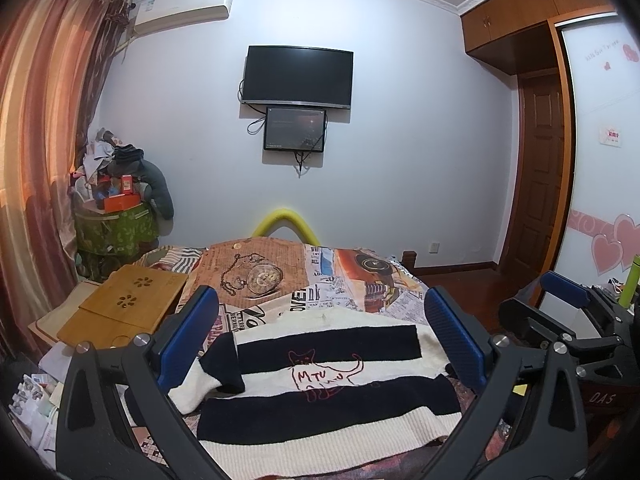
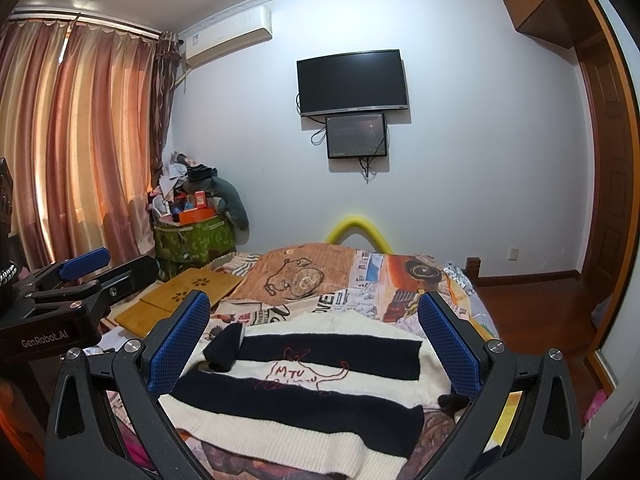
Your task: Fold small clothes
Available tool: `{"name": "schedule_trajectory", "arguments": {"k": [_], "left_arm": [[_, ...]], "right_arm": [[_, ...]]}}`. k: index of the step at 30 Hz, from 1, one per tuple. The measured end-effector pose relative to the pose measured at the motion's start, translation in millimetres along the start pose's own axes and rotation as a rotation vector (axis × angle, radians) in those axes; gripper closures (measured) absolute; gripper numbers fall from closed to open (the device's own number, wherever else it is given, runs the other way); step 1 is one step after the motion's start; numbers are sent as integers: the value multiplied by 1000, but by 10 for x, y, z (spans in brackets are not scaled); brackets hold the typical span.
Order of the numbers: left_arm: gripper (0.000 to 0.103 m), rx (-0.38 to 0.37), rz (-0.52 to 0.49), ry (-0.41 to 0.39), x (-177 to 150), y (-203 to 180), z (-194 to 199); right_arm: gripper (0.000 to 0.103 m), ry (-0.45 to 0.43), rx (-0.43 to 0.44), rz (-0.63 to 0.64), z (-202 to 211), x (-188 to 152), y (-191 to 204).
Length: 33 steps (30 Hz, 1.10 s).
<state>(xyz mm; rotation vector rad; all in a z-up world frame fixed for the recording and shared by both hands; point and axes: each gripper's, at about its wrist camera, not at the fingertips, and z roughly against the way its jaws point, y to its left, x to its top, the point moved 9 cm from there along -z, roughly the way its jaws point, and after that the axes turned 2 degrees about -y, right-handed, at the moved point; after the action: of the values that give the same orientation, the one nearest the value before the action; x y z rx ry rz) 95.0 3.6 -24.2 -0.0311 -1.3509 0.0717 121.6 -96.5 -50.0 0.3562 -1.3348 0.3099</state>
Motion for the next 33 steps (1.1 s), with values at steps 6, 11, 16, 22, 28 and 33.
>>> {"name": "schedule_trajectory", "arguments": {"k": [6,11,16,22,28,33], "left_arm": [[0,0,-1,2,-8,-9,-10],[0,-1,3,-2,-3,-2,0],[0,0,3,-2,-11,-16,-13],[0,1,4,-2,-7,-10,-11],[0,3,9,-1,-12,-38,-52],[0,4,13,-3,-8,7,20]], "right_arm": [[0,-1,-2,0,6,13,3],[0,-3,-1,-1,7,14,-1],[0,-4,0,-2,9,13,-1],[0,-2,0,-2,6,13,-3],[0,-3,1,-2,8,4,-2],[0,-4,0,-1,9,-2,-3]]}}
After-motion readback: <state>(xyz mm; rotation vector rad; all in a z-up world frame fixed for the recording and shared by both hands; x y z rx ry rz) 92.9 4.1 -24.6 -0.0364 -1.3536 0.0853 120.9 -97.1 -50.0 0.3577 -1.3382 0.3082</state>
